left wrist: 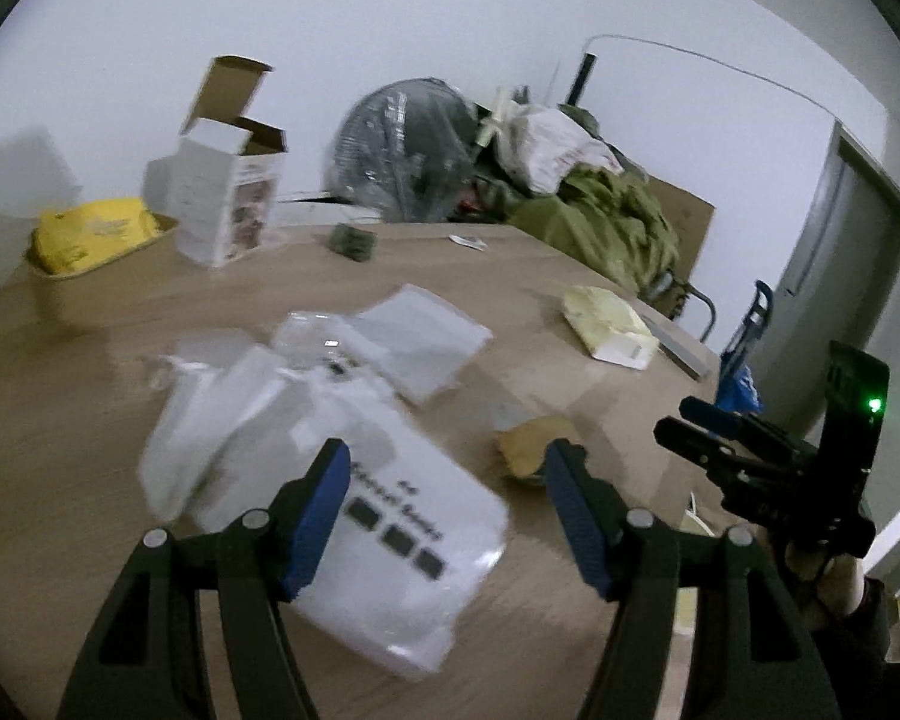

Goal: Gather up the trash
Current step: 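Move both tools back over the table toward the brown paper scrap, then grasp the brown paper scrap with the right tool while the left tool grasps a clear plastic strip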

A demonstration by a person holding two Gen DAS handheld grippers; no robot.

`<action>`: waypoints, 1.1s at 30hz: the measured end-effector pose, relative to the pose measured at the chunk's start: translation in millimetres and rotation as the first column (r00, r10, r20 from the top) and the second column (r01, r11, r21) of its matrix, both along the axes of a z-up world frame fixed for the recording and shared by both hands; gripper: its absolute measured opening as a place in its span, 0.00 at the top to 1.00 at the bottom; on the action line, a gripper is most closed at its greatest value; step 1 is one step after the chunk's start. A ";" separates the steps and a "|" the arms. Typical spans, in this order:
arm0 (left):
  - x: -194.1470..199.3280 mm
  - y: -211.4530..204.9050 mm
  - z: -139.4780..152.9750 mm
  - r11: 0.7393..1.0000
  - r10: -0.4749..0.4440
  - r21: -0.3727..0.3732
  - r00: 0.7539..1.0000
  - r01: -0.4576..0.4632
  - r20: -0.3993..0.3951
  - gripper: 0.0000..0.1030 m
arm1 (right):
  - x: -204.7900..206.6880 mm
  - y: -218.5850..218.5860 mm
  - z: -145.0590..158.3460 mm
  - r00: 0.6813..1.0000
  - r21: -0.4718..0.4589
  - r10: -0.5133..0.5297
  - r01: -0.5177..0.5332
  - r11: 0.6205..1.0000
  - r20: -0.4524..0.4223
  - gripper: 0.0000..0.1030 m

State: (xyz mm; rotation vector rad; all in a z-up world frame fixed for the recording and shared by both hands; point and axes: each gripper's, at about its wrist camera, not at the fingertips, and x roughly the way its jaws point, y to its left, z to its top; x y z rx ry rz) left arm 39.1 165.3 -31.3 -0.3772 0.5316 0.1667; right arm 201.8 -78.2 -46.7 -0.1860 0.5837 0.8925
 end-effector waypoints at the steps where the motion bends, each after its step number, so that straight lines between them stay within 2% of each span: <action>1: -4.6 3.8 0.2 1.000 0.016 0.001 1.000 -0.016 0.001 0.35 | 1.4 2.7 0.4 1.000 0.002 0.008 -0.008 1.000 -0.001 0.37; 10: -31.7 31.0 -7.6 0.992 0.126 -0.007 0.992 -0.126 -0.025 0.34 | 3.0 42.5 -3.1 0.997 -0.010 0.077 -0.077 0.997 -0.017 0.32; 12: -34.0 35.0 -11.0 0.990 0.138 -0.013 0.990 -0.139 -0.034 0.34 | 4.1 50.0 -6.7 0.996 -0.020 0.086 -0.086 0.996 -0.031 0.28; 16: -38.5 42.8 -17.1 0.986 0.161 -0.037 0.986 -0.163 -0.054 0.34 | 5.9 67.7 -17.8 0.991 -0.046 0.116 -0.119 0.992 -0.070 0.27; 21: -38.1 45.1 -25.7 0.984 0.156 -0.077 0.984 -0.162 -0.085 0.34 | 7.6 81.3 -30.7 0.983 -0.072 0.144 -0.153 0.986 -0.115 0.27; 27: -29.4 38.9 -36.3 0.987 0.123 -0.086 0.984 -0.135 -0.132 0.34 | 9.6 84.3 -36.4 0.980 -0.074 0.144 -0.155 0.985 -0.135 0.28; 28: -26.5 37.7 -39.1 0.987 0.114 -0.092 0.983 -0.129 -0.146 0.34 | 10.4 84.4 -37.4 0.979 -0.073 0.146 -0.157 0.985 -0.139 0.30; 31: -23.0 34.9 -42.9 0.988 0.102 -0.100 0.983 -0.118 -0.154 0.34 | 12.5 86.1 -41.2 0.978 -0.084 0.145 -0.159 0.984 -0.150 0.50; 33: -20.9 31.5 -42.0 0.990 0.104 -0.078 0.982 -0.118 -0.156 0.34 | 14.3 85.1 -43.2 0.977 -0.082 0.146 -0.160 0.984 -0.158 0.55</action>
